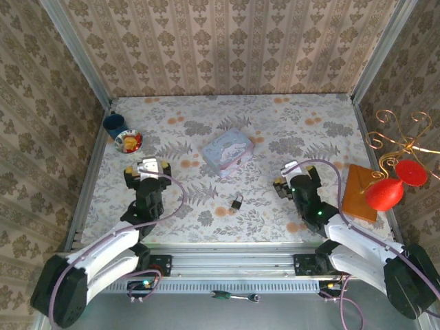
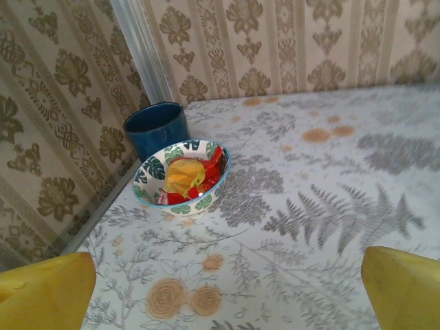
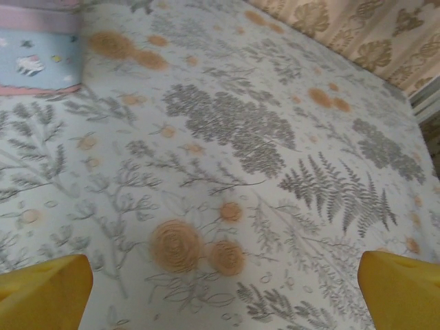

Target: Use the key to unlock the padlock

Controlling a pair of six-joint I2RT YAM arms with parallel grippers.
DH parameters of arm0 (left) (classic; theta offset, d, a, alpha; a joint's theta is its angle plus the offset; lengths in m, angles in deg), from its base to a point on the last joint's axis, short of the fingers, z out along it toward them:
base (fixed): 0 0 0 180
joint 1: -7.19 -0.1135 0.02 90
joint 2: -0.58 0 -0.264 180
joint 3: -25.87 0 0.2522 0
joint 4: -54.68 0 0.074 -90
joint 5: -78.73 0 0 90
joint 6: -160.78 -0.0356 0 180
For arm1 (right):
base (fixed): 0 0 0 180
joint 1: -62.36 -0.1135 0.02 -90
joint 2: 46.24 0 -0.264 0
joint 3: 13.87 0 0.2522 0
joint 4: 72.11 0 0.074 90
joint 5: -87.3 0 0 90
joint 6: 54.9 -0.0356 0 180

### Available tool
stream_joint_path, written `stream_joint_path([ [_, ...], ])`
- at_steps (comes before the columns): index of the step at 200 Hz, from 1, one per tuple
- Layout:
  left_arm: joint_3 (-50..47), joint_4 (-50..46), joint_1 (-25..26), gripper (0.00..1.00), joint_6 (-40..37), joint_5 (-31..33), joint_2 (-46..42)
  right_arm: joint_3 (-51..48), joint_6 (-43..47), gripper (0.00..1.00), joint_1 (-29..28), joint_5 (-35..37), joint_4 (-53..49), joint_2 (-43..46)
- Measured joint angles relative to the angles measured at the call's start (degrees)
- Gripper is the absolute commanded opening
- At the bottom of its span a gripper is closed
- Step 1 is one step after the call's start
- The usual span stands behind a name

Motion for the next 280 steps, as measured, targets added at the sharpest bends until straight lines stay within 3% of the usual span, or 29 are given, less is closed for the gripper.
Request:
stream_joint_path([
  [39, 0.1, 14.2, -3.4, 1.00, -11.3, -1.1, 15.3, -2.1, 0.5, 1.00, 7.1, -4.9, 9.1, -3.3],
  [80, -1.6, 30.5, -7.7, 1.00, -16.4, -4.0, 29.2, -2.1, 2.4, 1.00, 8.1, -9.1, 15.4, -11.7],
  [130, -1.5, 39.8, -12.1, 1.00, -18.4, -13.4, 36.0, -1.5, 5.4, 1.00, 9.3, -11.8, 24.2, -20.1],
  [181, -0.2, 40.4, -22.6, 1.00, -11.4, -23.9, 39.2, -1.4, 7.0, 1.00, 10.9, -15.8, 29.6, -21.6],
  [215, 2.6, 37.5, -23.5, 1.00, -9.0, -27.2, 39.3, 1.2, 6.9, 1.00, 13.6, -19.1, 28.4, -22.9],
  [280, 5.7, 31.5, -24.6, 1.00, -6.2, -27.2, 39.3, 4.8, 1.0, 1.00, 21.0, -30.1, 26.6, -24.3],
])
